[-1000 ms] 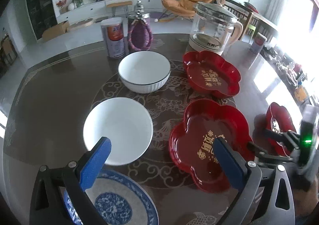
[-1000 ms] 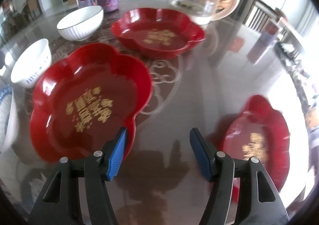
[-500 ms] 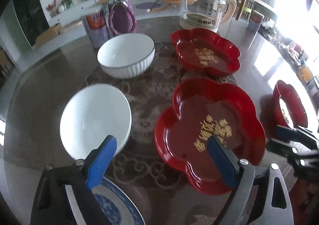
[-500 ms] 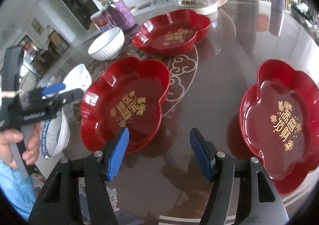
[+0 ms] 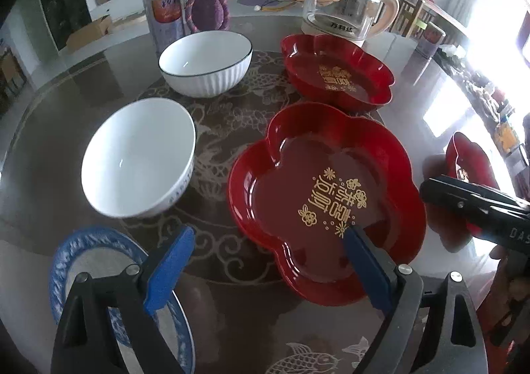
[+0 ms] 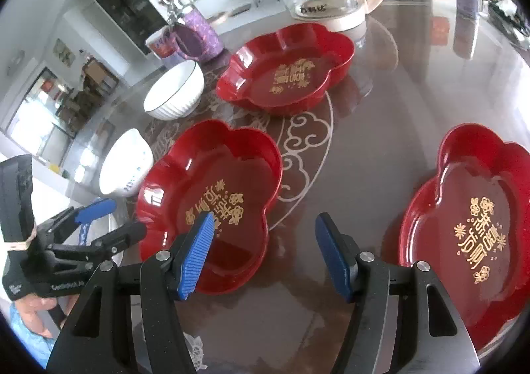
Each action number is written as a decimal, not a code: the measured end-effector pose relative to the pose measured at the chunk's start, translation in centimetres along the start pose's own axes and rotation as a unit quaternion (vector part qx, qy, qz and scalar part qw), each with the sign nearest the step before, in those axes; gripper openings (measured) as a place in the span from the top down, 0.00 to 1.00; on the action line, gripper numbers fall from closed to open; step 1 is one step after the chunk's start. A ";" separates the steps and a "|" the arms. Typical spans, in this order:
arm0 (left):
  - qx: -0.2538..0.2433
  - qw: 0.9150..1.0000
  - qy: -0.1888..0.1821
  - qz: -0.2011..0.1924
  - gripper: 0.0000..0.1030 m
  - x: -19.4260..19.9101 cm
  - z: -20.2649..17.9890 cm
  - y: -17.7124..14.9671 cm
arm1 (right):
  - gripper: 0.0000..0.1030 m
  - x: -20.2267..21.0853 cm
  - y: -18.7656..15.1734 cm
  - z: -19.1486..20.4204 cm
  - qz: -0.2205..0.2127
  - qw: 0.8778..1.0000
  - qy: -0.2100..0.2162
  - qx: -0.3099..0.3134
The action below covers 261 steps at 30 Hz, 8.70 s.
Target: Organize plates and bowls
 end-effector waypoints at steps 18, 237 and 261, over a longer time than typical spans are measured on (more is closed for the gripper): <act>0.057 0.998 -0.013 0.031 0.79 -4.1 -0.1 -1.4 | 0.90 -4.2 -0.4 -0.8 0.020 1.000 -0.009 0.008; 0.037 0.994 -0.092 -0.051 0.77 -1.8 -9.7 11.3 | 0.92 5.9 10.2 -10.6 -0.089 0.992 -0.007 -0.095; -0.146 0.986 -0.085 -0.013 0.75 -0.8 -25.7 2.8 | 0.91 15.9 -5.5 -19.3 -0.139 0.961 -0.085 -0.222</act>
Point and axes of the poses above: each gripper's, at about its wrist camera, not at the fingertips, and x roughly against the way its jaws point, z to its left, y to its top, the point moved 3 cm from there along -x, roughly the way its jaws point, and after that the axes turned 4 degrees about y, right-handed, at the moved point
